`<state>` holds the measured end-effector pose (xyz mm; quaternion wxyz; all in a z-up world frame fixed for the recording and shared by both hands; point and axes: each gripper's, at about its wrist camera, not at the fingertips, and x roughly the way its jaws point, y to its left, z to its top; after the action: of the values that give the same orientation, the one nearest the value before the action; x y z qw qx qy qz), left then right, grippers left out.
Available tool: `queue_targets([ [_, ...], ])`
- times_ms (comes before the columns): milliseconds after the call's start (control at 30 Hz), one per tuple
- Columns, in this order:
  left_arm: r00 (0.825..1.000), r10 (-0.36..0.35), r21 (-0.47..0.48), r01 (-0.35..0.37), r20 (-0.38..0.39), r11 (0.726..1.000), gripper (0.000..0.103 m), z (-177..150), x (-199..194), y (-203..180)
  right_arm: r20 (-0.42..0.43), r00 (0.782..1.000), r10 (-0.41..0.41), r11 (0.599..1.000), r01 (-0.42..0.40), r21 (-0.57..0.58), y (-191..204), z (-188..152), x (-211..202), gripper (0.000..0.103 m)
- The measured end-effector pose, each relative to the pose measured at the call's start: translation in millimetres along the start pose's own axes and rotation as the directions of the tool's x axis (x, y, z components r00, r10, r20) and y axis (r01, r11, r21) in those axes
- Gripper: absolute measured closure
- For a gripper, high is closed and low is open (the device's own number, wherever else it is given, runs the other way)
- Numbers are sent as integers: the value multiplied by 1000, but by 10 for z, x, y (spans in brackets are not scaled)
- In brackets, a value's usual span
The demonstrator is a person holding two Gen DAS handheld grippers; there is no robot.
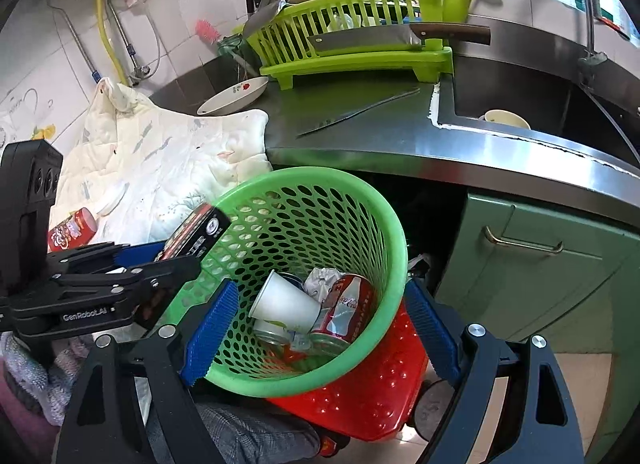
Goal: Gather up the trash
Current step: 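Drop the Coca-Cola can into the green basket with the right gripper while the left drops the glue box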
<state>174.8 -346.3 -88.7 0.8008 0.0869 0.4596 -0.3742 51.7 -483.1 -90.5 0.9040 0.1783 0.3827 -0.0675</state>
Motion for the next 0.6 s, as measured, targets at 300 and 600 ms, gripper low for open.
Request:
queue_targets([
  [300,1000,-13,-31,14,24,999,33,-41,-81,93,10,1000,3,1000,-3,10,-23,-9,-66,21],
  [600,998,29,-74,-25,60,997,33,-219,-419,375,16,1000,27,1000,-27,-13,187,0,-91,21],
])
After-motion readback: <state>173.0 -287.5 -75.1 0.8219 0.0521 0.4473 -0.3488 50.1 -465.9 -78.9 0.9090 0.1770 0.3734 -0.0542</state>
